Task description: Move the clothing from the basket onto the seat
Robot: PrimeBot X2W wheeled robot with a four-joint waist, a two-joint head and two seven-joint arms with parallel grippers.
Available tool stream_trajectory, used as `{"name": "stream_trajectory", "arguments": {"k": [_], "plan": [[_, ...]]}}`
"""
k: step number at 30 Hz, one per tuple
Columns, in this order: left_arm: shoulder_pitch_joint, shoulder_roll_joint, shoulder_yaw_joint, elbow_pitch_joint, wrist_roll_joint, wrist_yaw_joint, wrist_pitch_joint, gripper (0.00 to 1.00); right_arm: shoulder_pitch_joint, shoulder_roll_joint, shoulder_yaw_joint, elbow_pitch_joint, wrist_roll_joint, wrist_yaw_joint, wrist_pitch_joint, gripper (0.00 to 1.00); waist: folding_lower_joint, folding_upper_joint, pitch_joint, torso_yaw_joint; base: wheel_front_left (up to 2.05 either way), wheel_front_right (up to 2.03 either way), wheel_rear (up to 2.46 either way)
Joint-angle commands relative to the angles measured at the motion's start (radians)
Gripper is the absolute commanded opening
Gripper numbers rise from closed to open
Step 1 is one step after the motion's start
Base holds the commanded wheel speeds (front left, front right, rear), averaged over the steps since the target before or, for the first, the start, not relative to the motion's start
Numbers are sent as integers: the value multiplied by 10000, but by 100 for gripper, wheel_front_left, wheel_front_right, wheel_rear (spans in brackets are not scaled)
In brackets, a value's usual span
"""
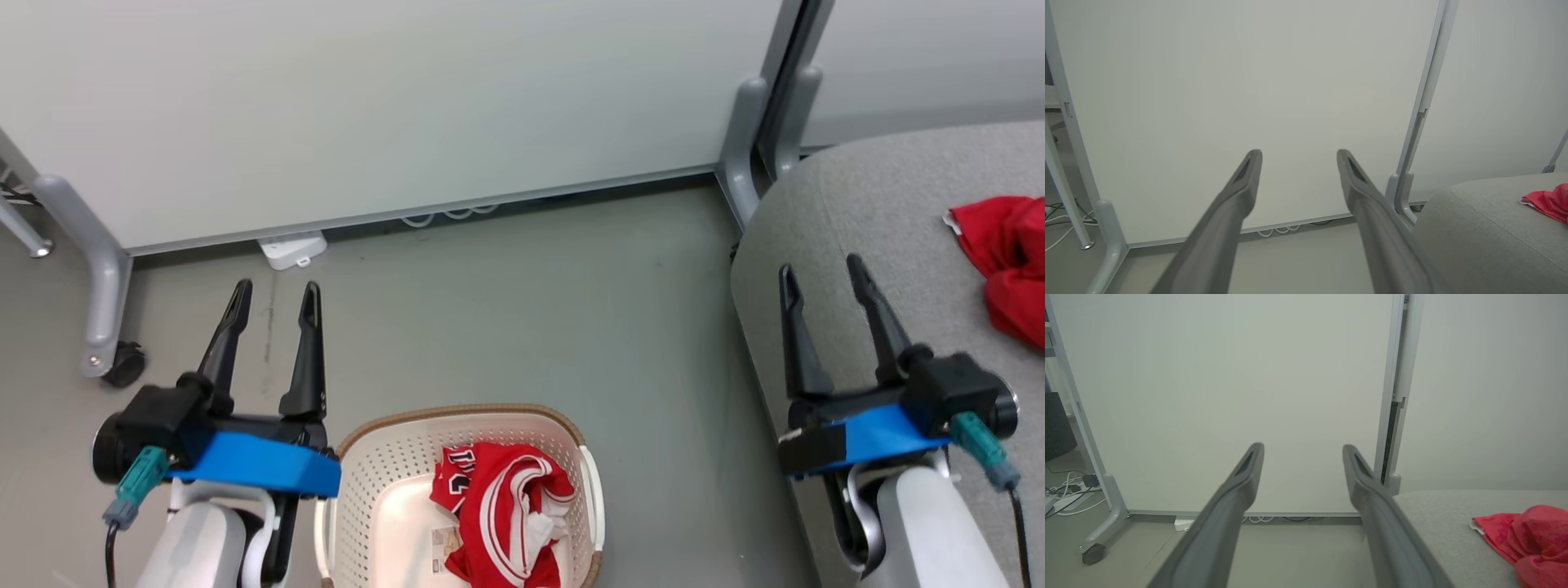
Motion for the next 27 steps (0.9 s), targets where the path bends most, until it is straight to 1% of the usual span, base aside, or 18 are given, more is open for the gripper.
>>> {"name": "stream_trajectory", "arguments": {"k": [1, 7, 13, 21, 27], "plan": [[169, -6, 93, -28, 101, -66, -32, 100, 259, 61, 35, -41, 41, -10, -3, 100, 1, 0, -197, 197, 0, 0, 0], [949, -455, 954, 97, 663, -584, -31, 100, 1049, 198, -2, -139, 140, -9, -3, 100, 1, 0, -499, 423, 0, 0, 0], [1563, -770, 1537, 191, 1075, -955, -31, 100, 1625, 250, -105, -174, 178, -10, -3, 100, 1, 0, -748, 435, 0, 0, 0], [1980, -1088, 2001, 259, 1398, -1171, -31, 100, 2184, 298, -215, -184, 187, -10, -3, 100, 1, 0, -940, 426, 0, 0, 0], [2125, -1187, 2169, 323, 1515, -1268, -31, 100, 2342, 324, -250, -72, 237, -9, -3, 100, 1, 0, -1010, 397, 0, 0, 0]]}}
